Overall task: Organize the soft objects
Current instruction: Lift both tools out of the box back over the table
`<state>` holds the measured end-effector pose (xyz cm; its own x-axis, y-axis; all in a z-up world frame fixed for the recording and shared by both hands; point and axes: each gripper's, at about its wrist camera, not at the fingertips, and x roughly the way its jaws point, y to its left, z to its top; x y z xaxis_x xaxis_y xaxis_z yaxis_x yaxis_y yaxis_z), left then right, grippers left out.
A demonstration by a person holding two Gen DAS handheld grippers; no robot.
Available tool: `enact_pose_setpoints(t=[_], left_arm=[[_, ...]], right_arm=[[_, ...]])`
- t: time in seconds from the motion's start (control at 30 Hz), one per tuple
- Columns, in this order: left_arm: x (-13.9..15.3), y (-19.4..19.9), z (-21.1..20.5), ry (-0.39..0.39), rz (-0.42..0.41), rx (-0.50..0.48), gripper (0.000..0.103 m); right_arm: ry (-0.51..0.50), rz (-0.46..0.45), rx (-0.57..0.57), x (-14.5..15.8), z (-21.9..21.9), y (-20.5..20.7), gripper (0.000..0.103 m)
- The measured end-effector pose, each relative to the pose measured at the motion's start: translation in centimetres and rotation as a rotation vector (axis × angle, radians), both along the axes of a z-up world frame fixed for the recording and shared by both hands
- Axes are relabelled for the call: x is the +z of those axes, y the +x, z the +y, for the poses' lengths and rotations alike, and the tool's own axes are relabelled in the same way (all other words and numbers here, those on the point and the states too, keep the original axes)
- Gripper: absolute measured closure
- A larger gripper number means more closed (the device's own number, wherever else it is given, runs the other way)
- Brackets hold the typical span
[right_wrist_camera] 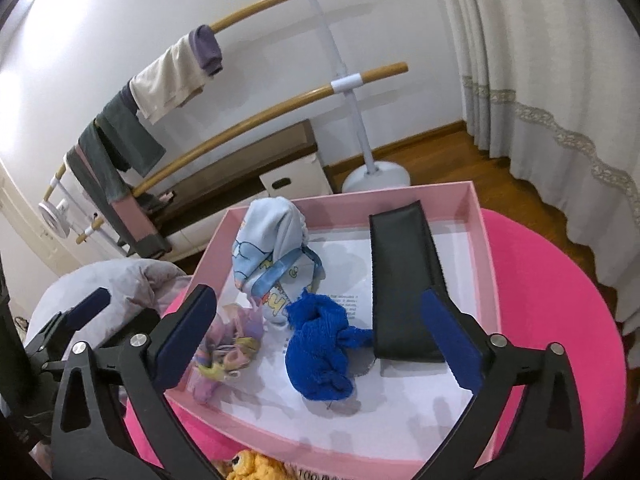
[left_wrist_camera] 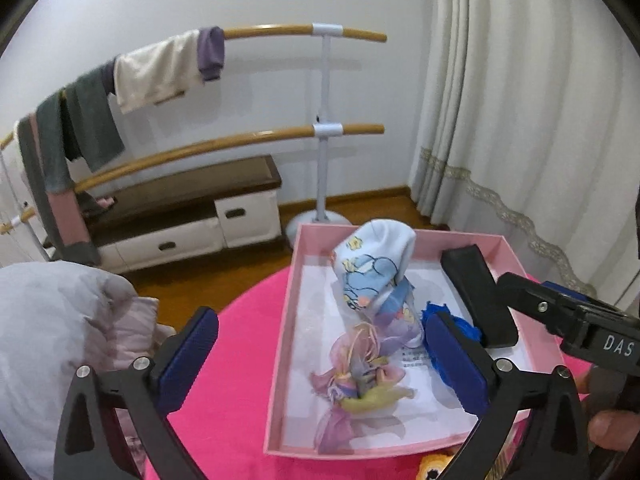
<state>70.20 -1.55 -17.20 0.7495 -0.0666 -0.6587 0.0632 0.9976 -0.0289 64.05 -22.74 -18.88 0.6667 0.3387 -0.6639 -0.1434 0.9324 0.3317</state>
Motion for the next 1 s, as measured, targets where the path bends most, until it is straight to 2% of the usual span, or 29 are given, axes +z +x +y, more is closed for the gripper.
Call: enact_pose_setpoints(t=[0.17, 0.33, 0.6, 1.0], left_arm=[[1.2, -2.6, 0.8, 0.004, -0.041, 0.018, 0.0], [2.0, -9.8, 1.0, 0.009, -0.102, 0.034, 0.0], [2.8, -18.5, 0.4, 0.038, -0.183, 0.064, 0.0], [3.7, -30.6, -0.6, 0.047, -0.221, 0.087, 0.0]], right_arm=[[-0.018, -0.047, -0.021, 2.0, -0.4, -2.6, 0.0], [-0.035, -0.126, -0.034, 4.6, -0.6, -6.6, 0.0], [-0.088, -0.243, -0.059, 8.1, -0.8, -14.2, 0.0], [-0.102, -0.319, -0.089, 10.3, -2.2, -23.5, 0.0]])
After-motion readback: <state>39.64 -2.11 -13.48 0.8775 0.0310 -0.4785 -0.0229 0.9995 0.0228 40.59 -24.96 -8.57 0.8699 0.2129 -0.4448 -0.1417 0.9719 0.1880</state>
